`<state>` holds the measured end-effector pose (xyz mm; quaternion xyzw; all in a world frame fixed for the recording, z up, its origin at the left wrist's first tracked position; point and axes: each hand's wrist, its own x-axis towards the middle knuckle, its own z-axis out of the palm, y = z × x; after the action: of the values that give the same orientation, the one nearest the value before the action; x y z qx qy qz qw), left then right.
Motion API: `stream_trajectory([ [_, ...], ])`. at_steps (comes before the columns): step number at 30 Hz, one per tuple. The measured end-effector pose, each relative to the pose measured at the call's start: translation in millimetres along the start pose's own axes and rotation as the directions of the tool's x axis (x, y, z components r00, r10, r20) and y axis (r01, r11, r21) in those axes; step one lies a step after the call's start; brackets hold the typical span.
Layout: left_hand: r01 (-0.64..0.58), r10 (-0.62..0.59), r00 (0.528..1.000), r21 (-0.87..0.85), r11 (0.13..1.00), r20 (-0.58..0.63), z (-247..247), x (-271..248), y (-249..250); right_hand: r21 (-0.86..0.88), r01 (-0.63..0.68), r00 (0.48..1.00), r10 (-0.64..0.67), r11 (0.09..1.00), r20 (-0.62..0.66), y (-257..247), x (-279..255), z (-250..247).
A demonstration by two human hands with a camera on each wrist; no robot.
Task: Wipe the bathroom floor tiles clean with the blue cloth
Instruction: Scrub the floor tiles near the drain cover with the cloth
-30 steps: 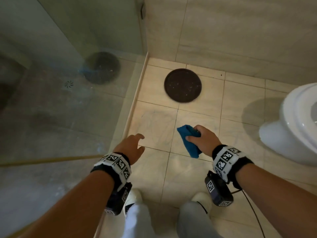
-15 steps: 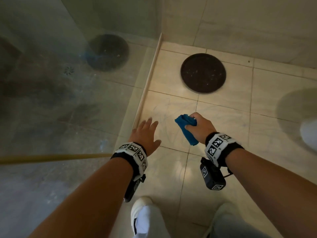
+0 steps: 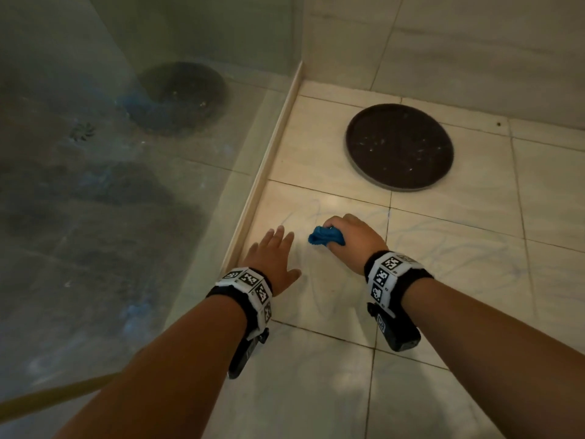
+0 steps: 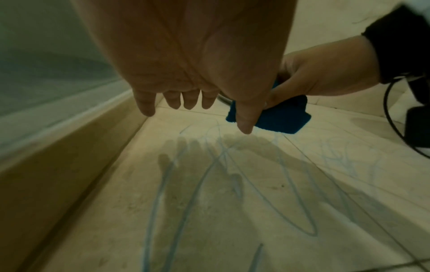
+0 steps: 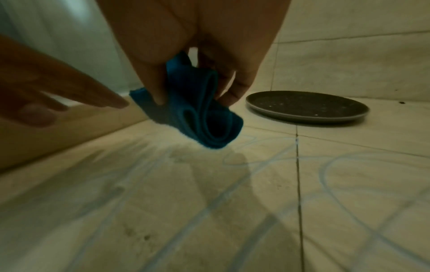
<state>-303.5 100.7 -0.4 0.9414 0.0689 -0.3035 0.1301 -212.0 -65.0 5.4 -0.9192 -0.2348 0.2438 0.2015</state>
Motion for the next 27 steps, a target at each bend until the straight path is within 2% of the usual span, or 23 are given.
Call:
stream_trajectory([
  [2, 0.001, -0.001, 1.0, -0.019, 1.0, -0.011, 11, 13, -4, -0.046, 0.045, 0.996, -0.048, 0.998, -0.07, 6, 8, 16],
  [6, 0.017, -0.017, 0.999, -0.005, 1.0, -0.028, 27, 25, -14, -0.201, 0.075, 0.997, -0.067, 0.977, 0.044, 15, 5, 48],
  [10, 0.037, -0.037, 0.999, 0.009, 0.999, 0.003, 39, 27, -22, -0.203, 0.1, 0.994, -0.108, 0.974, -0.029, 18, 6, 62],
  [14, 0.015, -0.014, 1.0, -0.009, 1.0, 0.019, 49, 34, -20, -0.34, 0.152, 0.988, -0.139, 0.928, 0.064, 16, 9, 77],
  [19, 0.067, -0.067, 0.997, 0.007, 0.998, 0.026, 55, 41, -23, -0.351, 0.145, 0.986, -0.165, 0.925, -0.028, 20, 13, 79],
  [22, 0.083, -0.083, 0.996, -0.004, 0.997, 0.042, 56, 42, -24, -0.377, 0.243, 0.967, -0.253, 0.894, 0.023, 12, 13, 86],
  [24, 0.085, -0.085, 0.995, 0.002, 0.996, 0.048, 55, 44, -24, -0.423, 0.276, 0.947, -0.32, 0.863, -0.034, 18, 26, 88],
  [27, 0.089, -0.088, 0.995, -0.005, 0.996, 0.05, 54, 44, -24, -0.298, 0.109, 0.982, -0.15, 0.948, -0.117, 18, 49, 68],
])
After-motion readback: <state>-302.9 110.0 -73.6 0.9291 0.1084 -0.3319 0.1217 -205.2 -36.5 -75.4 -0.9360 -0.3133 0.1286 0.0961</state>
